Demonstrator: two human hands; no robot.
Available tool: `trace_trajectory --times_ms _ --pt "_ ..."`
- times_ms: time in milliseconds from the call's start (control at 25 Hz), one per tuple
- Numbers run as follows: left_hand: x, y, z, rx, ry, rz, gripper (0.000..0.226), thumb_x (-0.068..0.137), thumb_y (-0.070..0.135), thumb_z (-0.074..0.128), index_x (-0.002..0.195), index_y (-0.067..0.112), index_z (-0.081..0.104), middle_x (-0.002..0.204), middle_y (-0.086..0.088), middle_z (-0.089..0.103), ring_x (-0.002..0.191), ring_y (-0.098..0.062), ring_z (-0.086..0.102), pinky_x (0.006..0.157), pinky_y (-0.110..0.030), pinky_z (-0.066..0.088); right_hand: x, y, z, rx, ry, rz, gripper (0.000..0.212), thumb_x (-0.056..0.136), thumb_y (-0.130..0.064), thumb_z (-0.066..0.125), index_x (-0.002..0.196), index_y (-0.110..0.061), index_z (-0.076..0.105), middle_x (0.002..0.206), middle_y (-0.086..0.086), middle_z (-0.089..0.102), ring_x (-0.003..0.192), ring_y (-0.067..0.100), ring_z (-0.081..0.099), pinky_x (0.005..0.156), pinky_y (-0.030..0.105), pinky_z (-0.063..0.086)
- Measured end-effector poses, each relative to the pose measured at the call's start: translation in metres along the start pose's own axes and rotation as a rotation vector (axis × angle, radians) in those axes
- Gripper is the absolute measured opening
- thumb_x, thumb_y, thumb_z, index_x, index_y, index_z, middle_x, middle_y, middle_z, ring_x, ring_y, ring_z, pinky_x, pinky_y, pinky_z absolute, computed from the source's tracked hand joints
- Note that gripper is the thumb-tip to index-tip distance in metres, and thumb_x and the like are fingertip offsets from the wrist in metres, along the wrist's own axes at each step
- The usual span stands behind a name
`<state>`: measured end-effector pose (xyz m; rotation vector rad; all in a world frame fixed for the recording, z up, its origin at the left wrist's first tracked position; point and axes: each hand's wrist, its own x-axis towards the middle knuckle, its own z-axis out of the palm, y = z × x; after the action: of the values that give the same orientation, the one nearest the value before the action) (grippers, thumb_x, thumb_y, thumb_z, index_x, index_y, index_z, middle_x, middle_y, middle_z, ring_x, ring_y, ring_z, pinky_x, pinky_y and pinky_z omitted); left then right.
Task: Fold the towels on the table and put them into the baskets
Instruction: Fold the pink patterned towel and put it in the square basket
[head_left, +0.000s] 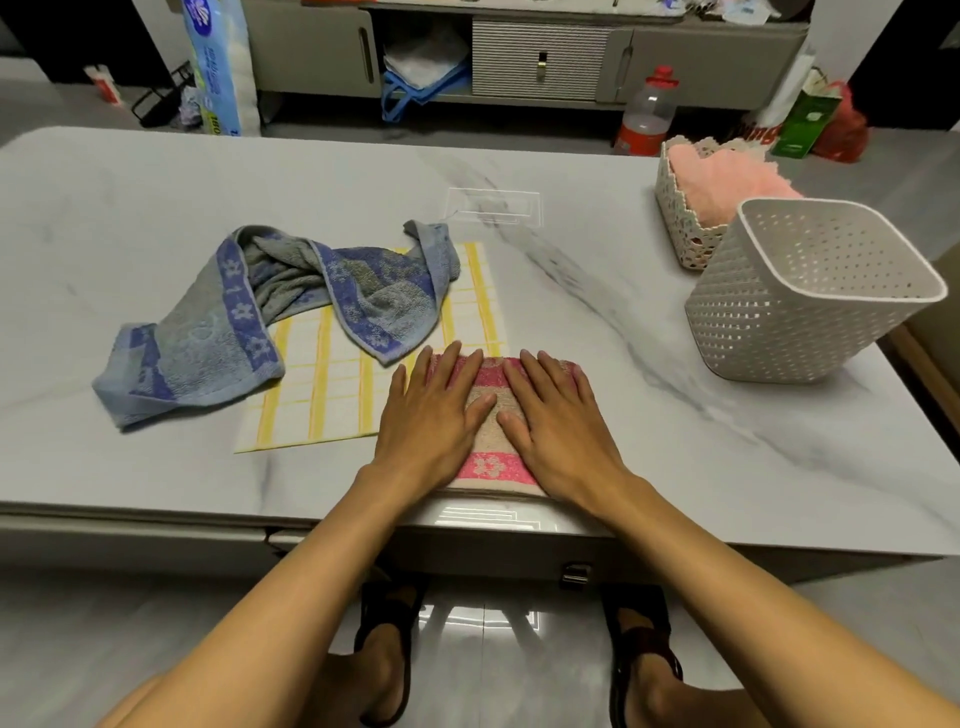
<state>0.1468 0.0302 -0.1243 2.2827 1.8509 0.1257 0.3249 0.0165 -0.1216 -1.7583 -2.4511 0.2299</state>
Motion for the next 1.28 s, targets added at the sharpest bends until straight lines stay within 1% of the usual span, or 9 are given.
trace_trajectory --times_ms 240,360,480,600,680,800,960,1120,1280 --pt "-0.001 0.003 -0.001 -0.047 -0.006 -0.024 0.062 0.099 0.058 0.013 0.155 0.034 0.003 0.165 0.004 0.000 0.152 -0.022 0.001 0.122 -0.047 0.004 -0.001 -0.002 -0.002 0.105 0.007 0.017 0.067 0.101 -0.052 0.028 0.157 -0.021 0.008 0.166 0.002 0.003 0.152 0.016 -0.005 0.121 0.037 -0.007" --pt "-0.003 0.004 -0.007 -0.029 0.004 -0.011 0.062 0.099 0.057 0.018 0.155 0.031 0.009 0.164 0.000 0.010 0.150 -0.026 0.010 0.121 -0.047 0.009 -0.006 0.004 -0.016 0.551 0.151 0.273 0.070 0.095 -0.044 0.054 0.153 -0.018 0.024 0.161 0.005 0.020 0.149 0.023 0.017 0.117 0.034 0.019" --pt "0.011 -0.001 -0.022 -0.030 0.024 0.043 0.064 0.097 0.059 0.034 0.150 0.024 0.028 0.152 -0.008 0.037 0.137 -0.032 0.035 0.112 -0.046 0.028 0.005 0.029 -0.034 0.915 0.108 0.575 0.075 0.087 -0.039 0.068 0.149 -0.013 0.033 0.140 0.009 0.049 0.126 0.027 0.052 0.102 0.034 0.042" --pt "0.043 -0.015 -0.053 -0.196 -0.119 -0.048 0.062 0.088 0.054 0.060 0.137 0.018 0.049 0.133 -0.011 0.058 0.119 -0.031 0.053 0.099 -0.043 0.044 0.020 0.041 -0.048 0.951 -0.070 0.610 0.064 0.082 -0.038 0.074 0.132 -0.004 0.055 0.121 0.009 0.064 0.104 0.025 0.063 0.087 0.035 0.052" --pt "0.054 -0.019 -0.074 -0.248 -0.261 -0.045 0.052 0.084 0.044 0.071 0.124 0.011 0.061 0.120 -0.011 0.066 0.109 -0.028 0.060 0.090 -0.039 0.049 0.021 0.040 -0.055 1.031 -0.150 0.601 0.041 0.082 -0.030 0.076 0.108 0.002 0.070 0.097 0.010 0.071 0.080 0.019 0.063 0.067 0.027 0.049" --pt "0.044 -0.016 -0.098 -0.437 -0.340 0.011 0.032 0.081 0.031 0.077 0.098 0.004 0.072 0.097 -0.011 0.072 0.092 -0.027 0.066 0.077 -0.037 0.050 0.009 0.042 -0.081 1.083 -0.214 0.568 0.028 0.077 -0.023 0.078 0.093 -0.001 0.075 0.075 0.001 0.068 0.069 0.013 0.054 0.064 0.025 0.040" --pt "0.025 0.008 -0.147 -0.681 -0.070 0.155 0.020 0.075 0.016 0.082 0.085 0.013 0.065 0.080 0.000 0.064 0.074 -0.013 0.057 0.067 -0.029 0.044 -0.007 0.050 -0.149 1.015 0.057 0.275 0.015 0.075 -0.005 0.075 0.087 -0.011 0.068 0.077 0.000 0.064 0.073 0.010 0.053 0.068 0.024 0.042" --pt "0.002 0.040 -0.157 -0.482 0.277 0.384 0.029 0.070 0.011 0.081 0.087 0.018 0.059 0.082 0.003 0.058 0.076 -0.016 0.049 0.065 -0.034 0.041 -0.039 0.063 -0.171 0.501 0.434 -0.049 0.032 0.070 0.000 0.074 0.093 -0.019 0.062 0.090 0.004 0.060 0.074 0.013 0.052 0.069 0.027 0.044" --pt "-0.029 0.043 -0.088 -0.186 -0.059 0.493 0.023 0.076 0.036 0.072 0.095 0.029 0.060 0.090 0.009 0.054 0.086 -0.014 0.050 0.077 -0.039 0.046 -0.102 0.092 -0.111 0.148 0.174 -0.125 0.033 0.075 -0.001 0.062 0.100 -0.023 0.060 0.104 -0.001 0.052 0.092 0.021 0.057 0.071 0.037 0.050"
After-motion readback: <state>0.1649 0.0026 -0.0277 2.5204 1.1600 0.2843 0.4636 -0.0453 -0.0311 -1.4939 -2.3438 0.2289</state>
